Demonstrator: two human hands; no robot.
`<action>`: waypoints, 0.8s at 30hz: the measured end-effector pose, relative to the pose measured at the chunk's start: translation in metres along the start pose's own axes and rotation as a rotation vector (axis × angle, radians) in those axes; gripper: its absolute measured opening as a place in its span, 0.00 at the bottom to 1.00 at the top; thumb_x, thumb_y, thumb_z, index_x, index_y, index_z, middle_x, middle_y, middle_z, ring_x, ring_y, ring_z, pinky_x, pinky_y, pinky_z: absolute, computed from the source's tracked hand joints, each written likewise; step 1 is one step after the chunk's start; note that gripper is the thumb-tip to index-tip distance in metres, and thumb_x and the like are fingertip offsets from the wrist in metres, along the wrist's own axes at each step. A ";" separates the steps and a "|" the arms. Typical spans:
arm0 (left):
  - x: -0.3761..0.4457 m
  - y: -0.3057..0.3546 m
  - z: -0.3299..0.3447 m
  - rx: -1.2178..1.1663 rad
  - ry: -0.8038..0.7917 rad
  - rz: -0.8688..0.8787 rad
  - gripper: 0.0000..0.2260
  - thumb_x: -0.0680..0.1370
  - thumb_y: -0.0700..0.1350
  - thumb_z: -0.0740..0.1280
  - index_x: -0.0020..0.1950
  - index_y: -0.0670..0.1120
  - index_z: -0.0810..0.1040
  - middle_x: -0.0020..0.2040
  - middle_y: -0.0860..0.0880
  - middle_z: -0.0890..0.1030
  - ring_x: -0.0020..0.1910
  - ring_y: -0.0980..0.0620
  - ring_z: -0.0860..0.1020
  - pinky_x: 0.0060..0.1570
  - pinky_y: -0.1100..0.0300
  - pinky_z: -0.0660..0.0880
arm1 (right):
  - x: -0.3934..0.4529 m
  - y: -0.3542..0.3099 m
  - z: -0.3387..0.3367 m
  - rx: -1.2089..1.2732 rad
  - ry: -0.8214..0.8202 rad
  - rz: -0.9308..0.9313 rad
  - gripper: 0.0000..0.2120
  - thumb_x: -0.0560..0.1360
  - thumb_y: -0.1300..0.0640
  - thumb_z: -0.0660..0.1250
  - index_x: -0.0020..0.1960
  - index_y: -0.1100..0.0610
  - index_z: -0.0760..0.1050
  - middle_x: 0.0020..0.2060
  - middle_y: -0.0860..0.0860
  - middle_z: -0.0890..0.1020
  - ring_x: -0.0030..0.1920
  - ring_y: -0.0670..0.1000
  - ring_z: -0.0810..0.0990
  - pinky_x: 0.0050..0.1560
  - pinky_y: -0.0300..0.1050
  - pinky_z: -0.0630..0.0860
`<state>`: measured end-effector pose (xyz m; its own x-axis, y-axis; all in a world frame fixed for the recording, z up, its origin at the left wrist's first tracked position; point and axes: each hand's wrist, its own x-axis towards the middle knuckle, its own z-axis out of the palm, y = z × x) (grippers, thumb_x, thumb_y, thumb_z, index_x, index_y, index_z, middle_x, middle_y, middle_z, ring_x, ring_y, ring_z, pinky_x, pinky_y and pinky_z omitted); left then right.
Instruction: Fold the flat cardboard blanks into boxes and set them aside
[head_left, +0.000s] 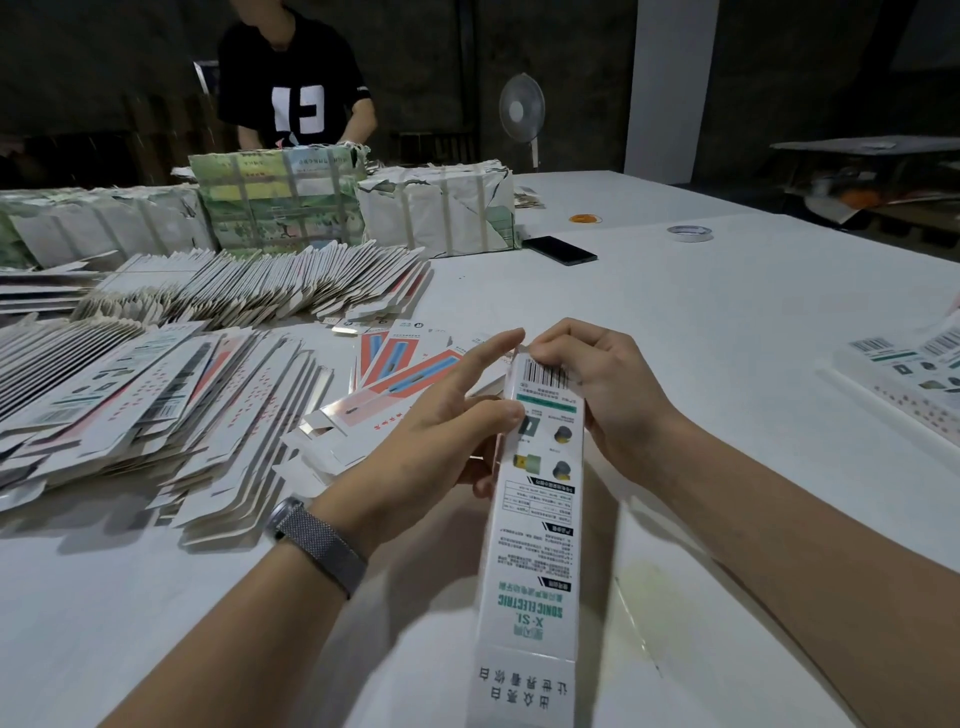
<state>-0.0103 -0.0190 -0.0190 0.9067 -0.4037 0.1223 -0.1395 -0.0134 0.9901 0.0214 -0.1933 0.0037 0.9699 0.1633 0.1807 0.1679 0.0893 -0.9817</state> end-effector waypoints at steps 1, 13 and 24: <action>0.000 0.000 0.000 -0.006 0.004 -0.001 0.21 0.77 0.50 0.65 0.66 0.72 0.71 0.56 0.43 0.86 0.49 0.43 0.83 0.51 0.35 0.75 | 0.000 0.000 0.000 0.000 -0.005 -0.002 0.14 0.79 0.64 0.63 0.35 0.57 0.75 0.30 0.52 0.80 0.30 0.51 0.80 0.31 0.40 0.75; 0.000 0.005 -0.002 -0.028 0.031 0.046 0.16 0.78 0.48 0.63 0.63 0.64 0.74 0.53 0.41 0.86 0.47 0.44 0.84 0.50 0.40 0.77 | -0.008 0.002 0.009 0.052 -0.026 -0.057 0.11 0.82 0.58 0.63 0.41 0.57 0.77 0.32 0.50 0.81 0.34 0.53 0.82 0.37 0.44 0.78; 0.001 0.004 -0.003 -0.087 0.105 0.157 0.18 0.78 0.43 0.64 0.67 0.57 0.71 0.44 0.43 0.84 0.33 0.52 0.76 0.29 0.63 0.71 | -0.008 0.010 0.010 0.159 -0.037 -0.122 0.11 0.79 0.57 0.67 0.59 0.47 0.70 0.44 0.54 0.82 0.40 0.54 0.85 0.40 0.49 0.83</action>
<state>-0.0086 -0.0169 -0.0142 0.9136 -0.2971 0.2775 -0.2516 0.1230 0.9600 0.0129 -0.1835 -0.0066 0.9364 0.1772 0.3029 0.2513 0.2640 -0.9312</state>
